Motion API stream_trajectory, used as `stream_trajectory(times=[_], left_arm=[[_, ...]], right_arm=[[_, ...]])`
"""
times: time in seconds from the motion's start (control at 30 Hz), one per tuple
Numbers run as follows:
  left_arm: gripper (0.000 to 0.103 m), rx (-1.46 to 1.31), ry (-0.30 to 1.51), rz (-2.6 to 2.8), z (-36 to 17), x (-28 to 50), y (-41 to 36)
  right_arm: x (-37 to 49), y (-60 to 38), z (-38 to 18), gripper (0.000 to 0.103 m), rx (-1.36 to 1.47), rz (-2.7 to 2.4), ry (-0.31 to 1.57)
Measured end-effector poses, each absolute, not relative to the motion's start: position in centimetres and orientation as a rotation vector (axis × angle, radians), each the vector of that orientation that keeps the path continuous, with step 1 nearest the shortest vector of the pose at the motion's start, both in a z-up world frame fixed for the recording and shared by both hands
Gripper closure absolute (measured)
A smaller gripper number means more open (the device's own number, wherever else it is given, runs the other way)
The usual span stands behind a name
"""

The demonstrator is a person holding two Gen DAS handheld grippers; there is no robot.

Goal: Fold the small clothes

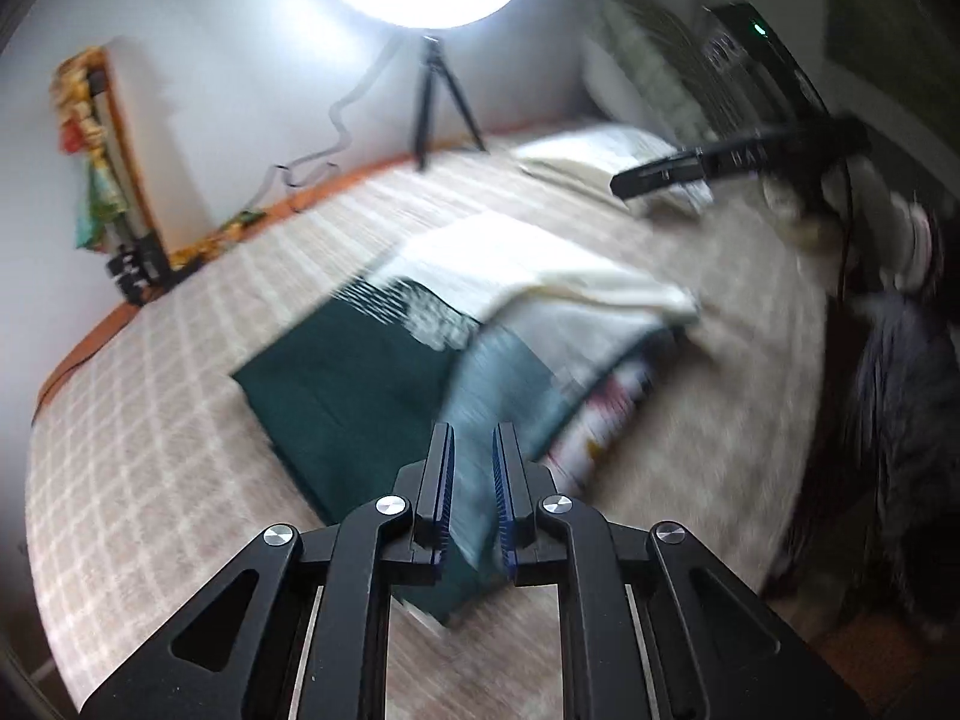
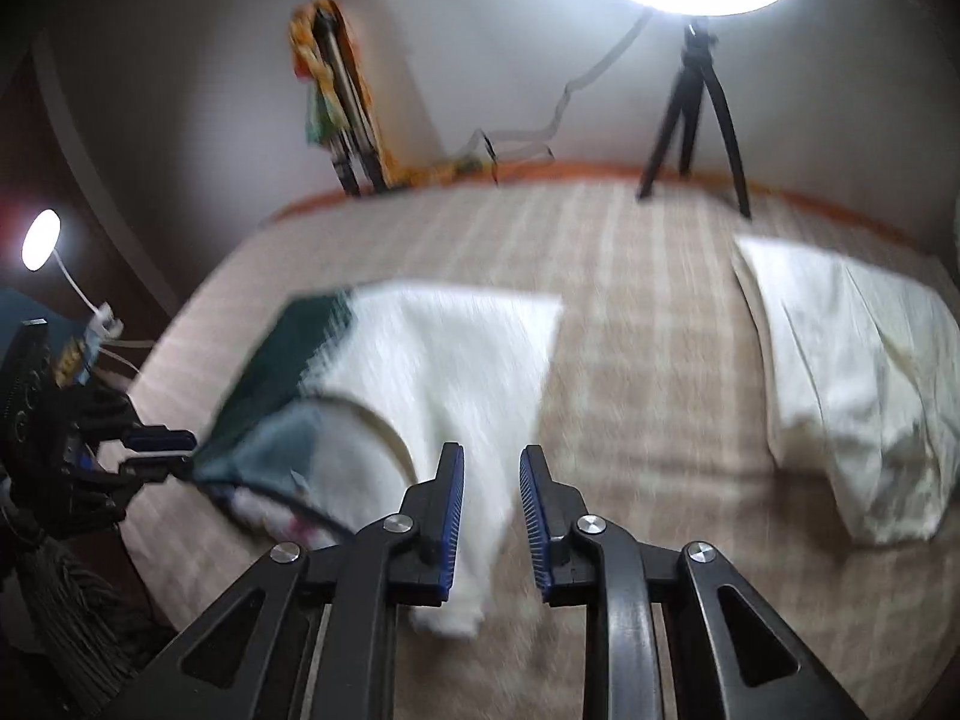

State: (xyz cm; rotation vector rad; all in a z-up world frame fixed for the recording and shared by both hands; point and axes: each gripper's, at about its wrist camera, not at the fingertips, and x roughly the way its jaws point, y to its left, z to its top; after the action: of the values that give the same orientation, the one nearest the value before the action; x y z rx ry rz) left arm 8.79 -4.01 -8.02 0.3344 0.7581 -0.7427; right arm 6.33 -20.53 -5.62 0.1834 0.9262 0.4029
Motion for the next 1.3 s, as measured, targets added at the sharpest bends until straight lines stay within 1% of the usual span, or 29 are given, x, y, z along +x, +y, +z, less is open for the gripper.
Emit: stream_trajectory(times=[0.13, 0.23, 0.33, 0.4, 0.53, 0.63, 0.8, 0.97, 1.1, 1.2, 1.3], left_arm=[[0.091, 0.319, 0.775, -0.686, -8.9, 10.4, -4.5], [0.091, 0.313, 0.814, -0.676, -10.4, 11.0, -4.8], [0.086, 0.302, 0.834, -0.67, -11.1, 11.2, -4.4], [0.08, 0.308, 0.848, -0.659, -11.4, 11.1, -4.2], [0.079, 0.298, 0.897, -0.635, -12.4, 10.7, -3.4], [0.079, 0.303, 0.915, -0.617, -12.7, 10.1, -2.9], [0.079, 0.239, 0.858, -0.619, -10.2, 10.2, -3.1], [0.079, 0.204, 0.805, -0.68, -8.7, 11.8, -7.2], [0.079, 0.214, 0.809, -0.698, -9.7, 13.4, -10.8], [0.079, 0.258, 0.868, -0.71, -11.8, 14.3, -12.6], [0.079, 0.295, 0.923, -0.71, -13.8, 14.1, -12.7]], right_arm=[[9.8, -16.8, -5.0, 0.085, 0.167, 0.477, 0.887], [12.4, -13.4, -6.4, 0.086, 0.141, 0.528, 0.904], [14.1, -10.3, -8.5, 0.086, 0.09, 0.562, 0.952], [14.5, -9.1, -9.8, 0.086, 0.076, 0.578, 0.986], [15.0, -7.9, -13.3, 0.086, 0.043, 0.555, 1.072], [14.4, -8.4, -12.8, 0.086, 0.04, 0.558, 1.06], [13.7, -11.2, -9.8, 0.086, 0.075, 0.535, 0.982], [14.9, -14.0, -8.9, 0.083, 0.107, 0.472, 0.965], [16.4, -13.1, -9.6, 0.083, 0.062, 0.486, 0.982], [17.0, -12.1, -10.5, 0.083, 0.006, 0.49, 1.004], [17.5, -12.2, -11.8, 0.083, -0.016, 0.488, 1.034]])
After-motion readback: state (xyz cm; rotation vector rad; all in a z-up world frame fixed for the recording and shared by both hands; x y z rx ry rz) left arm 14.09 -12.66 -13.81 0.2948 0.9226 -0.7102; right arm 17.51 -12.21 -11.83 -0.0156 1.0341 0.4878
